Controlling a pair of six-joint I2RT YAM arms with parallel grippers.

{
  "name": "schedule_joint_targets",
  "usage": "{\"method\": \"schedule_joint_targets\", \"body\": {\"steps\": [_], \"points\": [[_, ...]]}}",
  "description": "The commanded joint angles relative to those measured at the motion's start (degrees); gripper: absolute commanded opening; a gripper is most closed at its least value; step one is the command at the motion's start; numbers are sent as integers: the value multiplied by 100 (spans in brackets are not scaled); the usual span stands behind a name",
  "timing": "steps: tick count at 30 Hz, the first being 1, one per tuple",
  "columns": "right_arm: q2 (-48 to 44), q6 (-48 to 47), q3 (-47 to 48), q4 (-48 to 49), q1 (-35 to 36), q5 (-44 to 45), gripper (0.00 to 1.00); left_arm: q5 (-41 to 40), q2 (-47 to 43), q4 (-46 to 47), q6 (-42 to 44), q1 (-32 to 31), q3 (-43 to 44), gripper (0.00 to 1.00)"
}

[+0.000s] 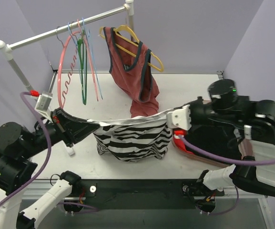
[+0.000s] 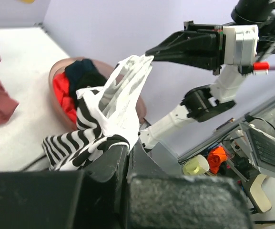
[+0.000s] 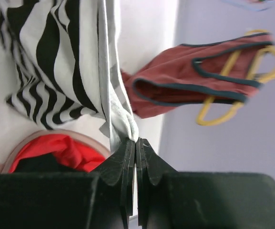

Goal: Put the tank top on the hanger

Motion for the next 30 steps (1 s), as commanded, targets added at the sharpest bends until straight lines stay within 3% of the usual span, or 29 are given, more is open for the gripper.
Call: {"method": "schedule_joint_targets", "body": {"steps": [1,7,11,14,21,22,23,24,25,26,27,28,30], "points": [[40,355,811,-1249,5,278,0,372,277,-13,28,38,743,0],[-171,487,-286,-1240,-30,-468,0,232,42,40,-157,38,70,0],[-110,592,-1200,-1048,40,-890,0,-84,-249,75,-324,38,-1448,0],[39,689,-1886,-784,119,-821,1,-321,-311,277,-430,38,-2467,0],[636,988,-3222,16,84,-285,3,-1015,233,866,-404,47,-3684,0],[689,997,-3441,69,75,-293,4,-1086,382,867,-351,47,-3755,3],[742,1005,-3521,69,75,-328,5,-1165,427,867,-325,55,-3799,11],[821,1005,-3583,60,75,-311,19,-1244,462,814,-290,55,-3834,20],[839,1023,-3592,69,58,-294,31,-1271,445,814,-228,55,-3852,38],[857,1110,-3531,87,5,-285,42,-1263,401,805,-184,55,-3826,45],[874,1198,-3435,104,-56,-328,60,-1254,314,762,-149,47,-3791,51],[892,1303,-3321,174,-144,-424,66,-1202,104,718,-27,47,-3669,62],[918,1750,-2829,314,-609,-879,77,-1149,-247,429,201,47,-3519,70]]}}
